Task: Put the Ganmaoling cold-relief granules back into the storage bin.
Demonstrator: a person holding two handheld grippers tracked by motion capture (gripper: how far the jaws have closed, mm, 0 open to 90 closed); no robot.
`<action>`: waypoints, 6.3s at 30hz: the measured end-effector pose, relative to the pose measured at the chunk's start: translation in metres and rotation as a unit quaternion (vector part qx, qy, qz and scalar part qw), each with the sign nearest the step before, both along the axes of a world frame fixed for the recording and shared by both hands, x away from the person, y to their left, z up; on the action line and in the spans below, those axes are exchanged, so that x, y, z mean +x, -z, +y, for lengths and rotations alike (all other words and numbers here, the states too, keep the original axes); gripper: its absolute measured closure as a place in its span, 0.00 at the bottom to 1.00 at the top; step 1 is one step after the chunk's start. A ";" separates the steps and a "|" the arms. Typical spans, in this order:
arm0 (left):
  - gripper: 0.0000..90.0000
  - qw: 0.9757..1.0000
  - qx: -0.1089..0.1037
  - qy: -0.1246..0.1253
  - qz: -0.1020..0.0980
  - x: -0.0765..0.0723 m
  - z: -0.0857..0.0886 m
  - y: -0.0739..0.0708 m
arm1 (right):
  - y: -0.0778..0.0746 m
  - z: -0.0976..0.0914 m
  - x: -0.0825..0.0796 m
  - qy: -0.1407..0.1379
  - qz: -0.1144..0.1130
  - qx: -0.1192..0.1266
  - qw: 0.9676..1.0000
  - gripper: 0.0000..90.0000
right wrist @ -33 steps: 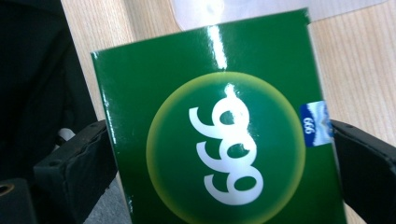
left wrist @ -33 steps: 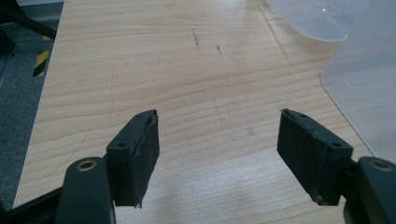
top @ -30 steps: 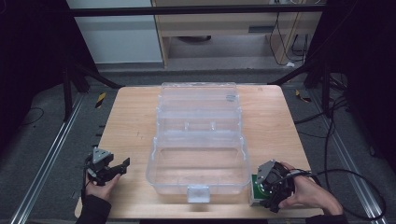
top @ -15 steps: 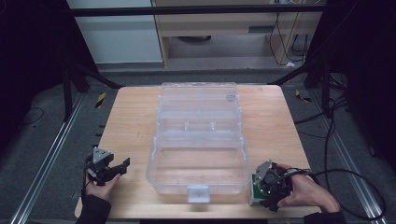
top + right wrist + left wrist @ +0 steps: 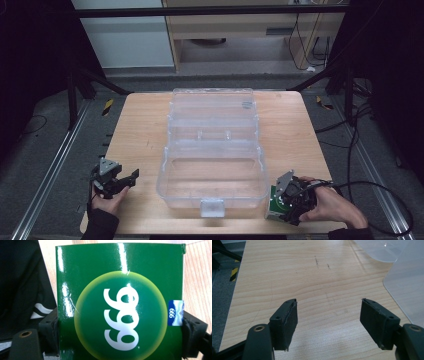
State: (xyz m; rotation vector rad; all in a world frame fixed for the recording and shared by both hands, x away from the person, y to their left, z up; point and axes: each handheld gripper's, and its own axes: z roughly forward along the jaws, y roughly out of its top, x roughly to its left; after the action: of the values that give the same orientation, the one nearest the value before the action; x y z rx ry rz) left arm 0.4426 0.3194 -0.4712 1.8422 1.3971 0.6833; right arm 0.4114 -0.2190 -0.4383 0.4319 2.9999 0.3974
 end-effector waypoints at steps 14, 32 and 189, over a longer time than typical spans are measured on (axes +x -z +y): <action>0.33 1.000 0.001 0.000 0.000 0.000 0.000 0.000 | -0.026 -0.010 -0.011 0.002 -0.009 0.016 1.000 0.18; 0.33 1.000 0.000 0.000 0.001 0.000 0.000 0.000 | -0.066 -0.018 -0.013 0.003 -0.038 0.034 0.999 0.18; 0.34 1.000 0.001 -0.001 0.001 0.000 0.003 0.000 | -0.061 0.069 0.050 -0.011 -0.066 0.083 0.994 0.10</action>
State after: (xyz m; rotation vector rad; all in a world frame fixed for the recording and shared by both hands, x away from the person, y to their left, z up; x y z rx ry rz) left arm 0.4426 0.3220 -0.4710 1.8444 1.3996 0.6840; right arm 0.4616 -0.1500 -0.3774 0.3687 2.8561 0.6539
